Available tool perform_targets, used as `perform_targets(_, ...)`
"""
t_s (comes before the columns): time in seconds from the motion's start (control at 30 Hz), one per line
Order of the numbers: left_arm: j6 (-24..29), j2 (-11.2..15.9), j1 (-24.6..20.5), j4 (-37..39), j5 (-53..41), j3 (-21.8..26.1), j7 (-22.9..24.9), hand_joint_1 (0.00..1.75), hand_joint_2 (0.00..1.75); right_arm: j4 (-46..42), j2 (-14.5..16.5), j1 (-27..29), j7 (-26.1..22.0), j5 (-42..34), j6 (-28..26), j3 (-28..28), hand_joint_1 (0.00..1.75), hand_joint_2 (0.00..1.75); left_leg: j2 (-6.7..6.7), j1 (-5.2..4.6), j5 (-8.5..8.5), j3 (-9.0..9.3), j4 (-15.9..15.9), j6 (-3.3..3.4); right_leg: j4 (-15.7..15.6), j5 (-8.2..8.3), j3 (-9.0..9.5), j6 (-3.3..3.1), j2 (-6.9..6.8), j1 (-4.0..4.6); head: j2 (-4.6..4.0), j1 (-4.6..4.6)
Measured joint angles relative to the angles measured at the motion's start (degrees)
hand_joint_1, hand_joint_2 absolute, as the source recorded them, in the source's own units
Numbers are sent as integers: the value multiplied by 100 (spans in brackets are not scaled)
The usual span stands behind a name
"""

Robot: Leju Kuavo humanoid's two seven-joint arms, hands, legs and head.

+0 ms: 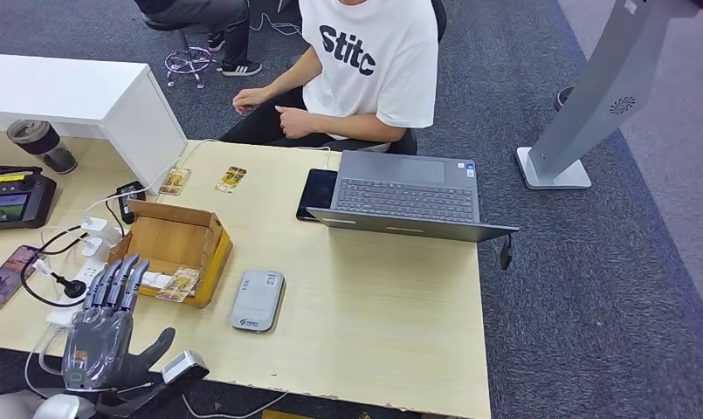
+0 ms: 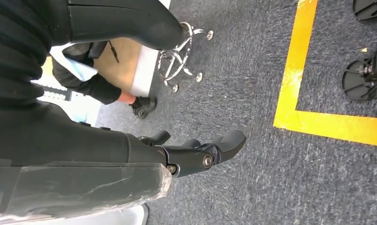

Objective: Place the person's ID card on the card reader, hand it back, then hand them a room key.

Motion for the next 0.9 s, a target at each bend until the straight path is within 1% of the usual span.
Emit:
perform_targets(0.1, -210, 59, -63, 27, 139, 84, 33, 0, 175, 166, -18, -119, 7, 0, 0, -13, 0, 175, 3, 1, 1, 3, 0, 0, 0, 1, 2, -1, 2, 1, 0, 0)
perform_targets(0.2, -241, 130, -60, 68, 234, 258, 40, 0, 175, 320, -47, -172, -14, 1, 0, -13, 0, 175, 1, 1, 2, 4, 0, -1, 0, 1, 3, -1, 1, 1, 0, -1)
perform_targets(0.33, -362, 143, -5, 133, 369, 546, -8, 0, 175, 474, -96, -195, 22, -9, 0, -13, 0, 175, 1, 1, 1, 2, 0, -1, 1, 1, 3, -1, 2, 1, 0, 0)
perform_targets(0.5, -532, 103, 132, 171, 492, 1028, -172, 0, 175, 596, -160, -199, 95, -79, 0, -17, 0, 175, 0, 0, 0, 0, 0, 0, 0, -2, 2, 1, 1, 0, 0, -1)
perform_targets(0.7, -517, 14, 289, 173, 482, 1338, -193, 0, 175, 626, -214, -200, 81, -63, 0, -17, 0, 175, 0, 0, -1, 0, 0, 1, -1, -2, 3, 1, 0, 0, 0, -1)
perform_targets(0.9, -522, -40, 340, 174, 446, 1492, -194, 0, 175, 644, -235, -204, 42, -61, 0, -17, 0, 175, -1, 1, -1, 0, 0, 1, 0, -2, 5, 1, -1, 1, 0, -1)
